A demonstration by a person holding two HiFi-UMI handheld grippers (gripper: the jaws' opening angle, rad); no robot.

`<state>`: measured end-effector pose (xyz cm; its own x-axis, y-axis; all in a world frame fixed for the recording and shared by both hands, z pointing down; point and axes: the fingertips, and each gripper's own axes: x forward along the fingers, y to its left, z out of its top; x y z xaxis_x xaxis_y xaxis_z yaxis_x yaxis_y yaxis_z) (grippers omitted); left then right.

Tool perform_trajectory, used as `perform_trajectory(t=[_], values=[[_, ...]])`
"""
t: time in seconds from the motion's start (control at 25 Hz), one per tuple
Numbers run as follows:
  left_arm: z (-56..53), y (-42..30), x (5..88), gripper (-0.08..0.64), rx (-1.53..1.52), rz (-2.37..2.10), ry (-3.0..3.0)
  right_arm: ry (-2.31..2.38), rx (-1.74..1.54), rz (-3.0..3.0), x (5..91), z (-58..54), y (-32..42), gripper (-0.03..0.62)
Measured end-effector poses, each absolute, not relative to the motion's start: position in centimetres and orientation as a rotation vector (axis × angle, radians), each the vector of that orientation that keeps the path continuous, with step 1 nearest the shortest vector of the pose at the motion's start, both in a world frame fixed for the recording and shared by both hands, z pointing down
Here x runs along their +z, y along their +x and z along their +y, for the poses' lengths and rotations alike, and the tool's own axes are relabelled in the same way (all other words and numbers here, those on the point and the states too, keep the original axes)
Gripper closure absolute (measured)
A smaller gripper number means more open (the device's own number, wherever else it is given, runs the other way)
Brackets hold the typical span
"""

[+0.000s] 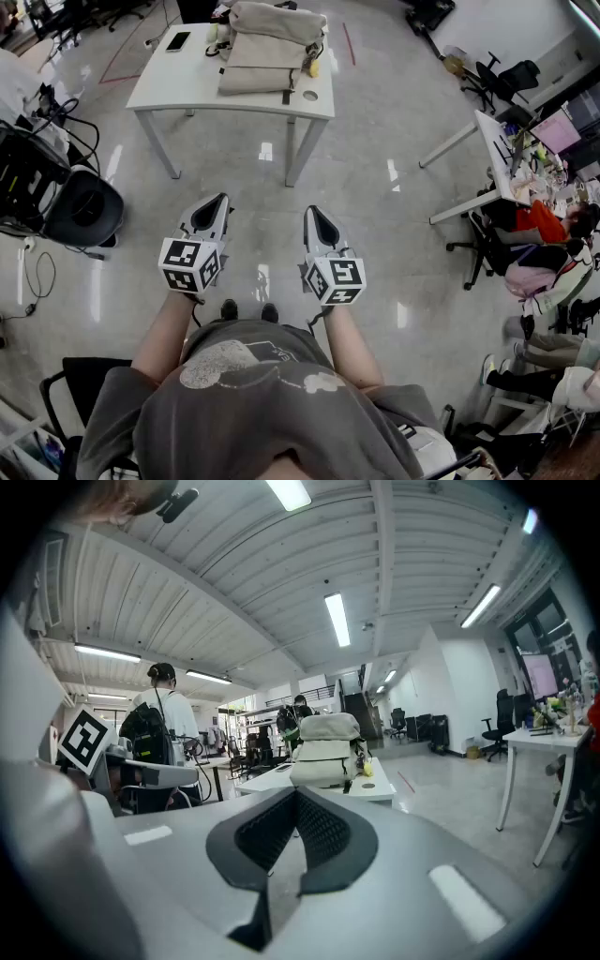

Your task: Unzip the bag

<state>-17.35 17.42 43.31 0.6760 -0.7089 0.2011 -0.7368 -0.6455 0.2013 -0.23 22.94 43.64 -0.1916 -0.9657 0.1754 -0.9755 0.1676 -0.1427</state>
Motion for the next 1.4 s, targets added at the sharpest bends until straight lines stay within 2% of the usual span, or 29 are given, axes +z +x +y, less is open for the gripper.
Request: perform_trajectory(t=[0.68, 1.4], values=[[17.4, -18.1, 42.2, 0.554, 0.154, -1.195, 2.686, 1.933, 0.329, -2.374, 42.9, 22.2, -1.8, 0.593], [14.3, -24.4, 43.3, 0.554, 0.128, -1.236, 2.711, 2.041, 0.335, -2.274, 44.6, 19.6, -5.4, 0.592]])
